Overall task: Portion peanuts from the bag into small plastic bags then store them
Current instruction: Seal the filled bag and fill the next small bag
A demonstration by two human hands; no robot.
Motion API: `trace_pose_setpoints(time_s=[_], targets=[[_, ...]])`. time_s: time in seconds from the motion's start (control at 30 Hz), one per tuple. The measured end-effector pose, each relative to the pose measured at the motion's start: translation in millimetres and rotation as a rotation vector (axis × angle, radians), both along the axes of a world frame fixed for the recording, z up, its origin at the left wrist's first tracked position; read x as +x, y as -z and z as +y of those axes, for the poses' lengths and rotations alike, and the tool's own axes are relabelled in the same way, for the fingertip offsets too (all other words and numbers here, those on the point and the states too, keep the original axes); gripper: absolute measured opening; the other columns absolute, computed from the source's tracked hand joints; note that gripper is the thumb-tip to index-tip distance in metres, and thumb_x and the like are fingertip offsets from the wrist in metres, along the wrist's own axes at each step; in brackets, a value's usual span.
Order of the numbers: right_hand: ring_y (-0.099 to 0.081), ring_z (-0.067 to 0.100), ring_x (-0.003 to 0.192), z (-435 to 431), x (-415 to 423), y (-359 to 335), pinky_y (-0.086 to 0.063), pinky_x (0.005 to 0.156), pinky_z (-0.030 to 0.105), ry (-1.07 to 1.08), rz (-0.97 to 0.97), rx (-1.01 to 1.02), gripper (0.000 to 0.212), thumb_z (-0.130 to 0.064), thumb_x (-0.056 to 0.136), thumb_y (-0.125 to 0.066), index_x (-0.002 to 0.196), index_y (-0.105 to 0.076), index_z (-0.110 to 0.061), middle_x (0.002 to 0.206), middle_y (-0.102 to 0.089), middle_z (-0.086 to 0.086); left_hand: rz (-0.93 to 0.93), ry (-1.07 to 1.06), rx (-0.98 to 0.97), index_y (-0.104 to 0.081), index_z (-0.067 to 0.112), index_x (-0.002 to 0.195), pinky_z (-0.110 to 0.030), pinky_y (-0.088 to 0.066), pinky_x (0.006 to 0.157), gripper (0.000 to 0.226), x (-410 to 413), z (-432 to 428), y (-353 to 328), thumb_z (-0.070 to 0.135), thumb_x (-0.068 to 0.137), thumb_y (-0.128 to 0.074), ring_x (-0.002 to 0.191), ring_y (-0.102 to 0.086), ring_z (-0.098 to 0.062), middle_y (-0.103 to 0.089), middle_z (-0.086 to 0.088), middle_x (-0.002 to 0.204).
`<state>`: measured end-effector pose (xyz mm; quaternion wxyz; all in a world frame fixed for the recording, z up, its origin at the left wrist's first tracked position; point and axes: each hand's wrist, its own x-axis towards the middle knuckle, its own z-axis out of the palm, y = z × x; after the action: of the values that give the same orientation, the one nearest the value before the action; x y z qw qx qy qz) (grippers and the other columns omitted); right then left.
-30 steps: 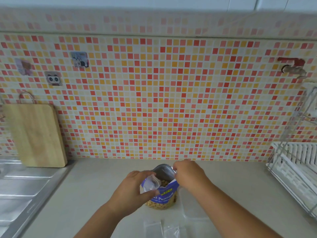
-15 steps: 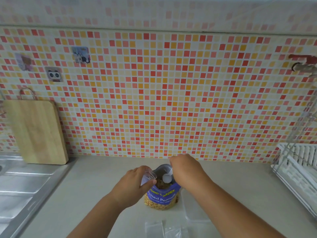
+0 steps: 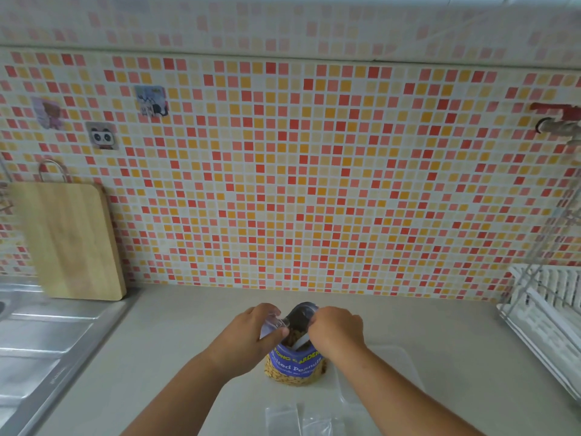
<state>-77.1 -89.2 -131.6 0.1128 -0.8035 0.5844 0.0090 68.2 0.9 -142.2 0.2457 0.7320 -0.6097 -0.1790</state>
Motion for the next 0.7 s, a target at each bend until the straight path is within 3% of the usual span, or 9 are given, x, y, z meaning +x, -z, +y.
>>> trace_pose_setpoints(time_s=[0.13,0.27,0.37,0.43,0.53,0.6,0.7], targets=[[-0.056,0.021,0.101,-4.1,-3.4,0.4,-0.033,0.084,0.028,0.120,-0.039,0.073,0.027,-0.022,0.092,-0.041,0.106,-0.063,-0.019,0.104,-0.064,0.000,0.007,0.004,0.007,-0.045,0.028,0.126,-0.025,-0.048,0.092,0.043,-1.4,-2.2,-2.9,0.052,0.090,-0.046,0.108,-0.056,-0.010,-0.058,0.007,0.127],[-0.058,0.021,0.085,-17.1,-17.2,4.2,-0.041,0.074,0.029,0.236,-0.174,0.157,0.021,-0.024,0.089,-0.047,0.092,-0.066,-0.017,0.073,-0.054,-0.002,0.080,-0.013,-0.011,-0.047,0.025,0.126,-0.018,-0.043,0.083,0.041,-2.0,-1.7,-9.0,0.048,0.092,-0.045,0.099,-0.054,-0.007,-0.059,0.006,0.125],[-0.065,0.025,0.098,-18.5,-33.1,2.8,-0.053,0.083,0.035,0.167,-0.306,0.217,0.026,-0.019,0.084,-0.049,0.097,-0.071,-0.013,0.094,-0.069,0.005,0.161,-0.089,-0.068,-0.049,0.024,0.123,-0.018,-0.041,0.082,0.038,0.9,1.2,-15.3,0.046,0.092,-0.046,0.096,-0.053,-0.006,-0.058,0.008,0.116],[-0.063,0.023,0.089,-23.8,-39.7,-1.7,-0.049,0.079,0.030,0.161,-0.268,0.246,0.029,-0.015,0.086,-0.048,0.104,-0.070,-0.012,0.099,-0.068,0.006,0.170,-0.127,-0.109,-0.050,0.025,0.121,-0.012,-0.041,0.076,0.036,5.4,3.0,-19.0,0.045,0.091,-0.049,0.091,-0.054,-0.003,-0.056,0.012,0.107],[-0.048,0.015,0.064,-32.2,-46.2,-10.9,-0.040,0.067,0.022,0.244,-0.222,0.309,0.023,-0.008,0.088,-0.045,0.096,-0.066,-0.013,0.073,-0.054,0.000,0.115,-0.114,-0.115,-0.051,0.026,0.121,-0.010,-0.040,0.071,0.039,10.8,4.2,-21.2,0.047,0.088,-0.055,0.089,-0.054,-0.001,-0.056,0.014,0.104],[-0.047,0.015,0.065,-38.9,-51.4,-14.4,-0.039,0.072,0.021,0.253,-0.191,0.346,0.031,-0.007,0.088,-0.043,0.103,-0.069,-0.014,0.069,-0.051,-0.002,0.041,-0.071,-0.091,-0.050,0.027,0.123,-0.015,-0.040,0.079,0.044,11.5,4.0,-19.7,0.049,0.086,-0.056,0.096,-0.053,-0.005,-0.056,0.014,0.109],[-0.047,0.017,0.075,-44.8,-56.6,-25.6,-0.042,0.088,0.027,0.194,-0.018,0.381,0.039,-0.009,0.091,-0.041,0.124,-0.061,-0.015,0.081,-0.052,0.000,-0.070,-0.013,-0.059,-0.046,0.029,0.128,-0.021,-0.040,0.090,0.050,9.0,3.2,-17.2,0.052,0.085,-0.057,0.109,-0.049,-0.008,-0.056,0.011,0.123]])
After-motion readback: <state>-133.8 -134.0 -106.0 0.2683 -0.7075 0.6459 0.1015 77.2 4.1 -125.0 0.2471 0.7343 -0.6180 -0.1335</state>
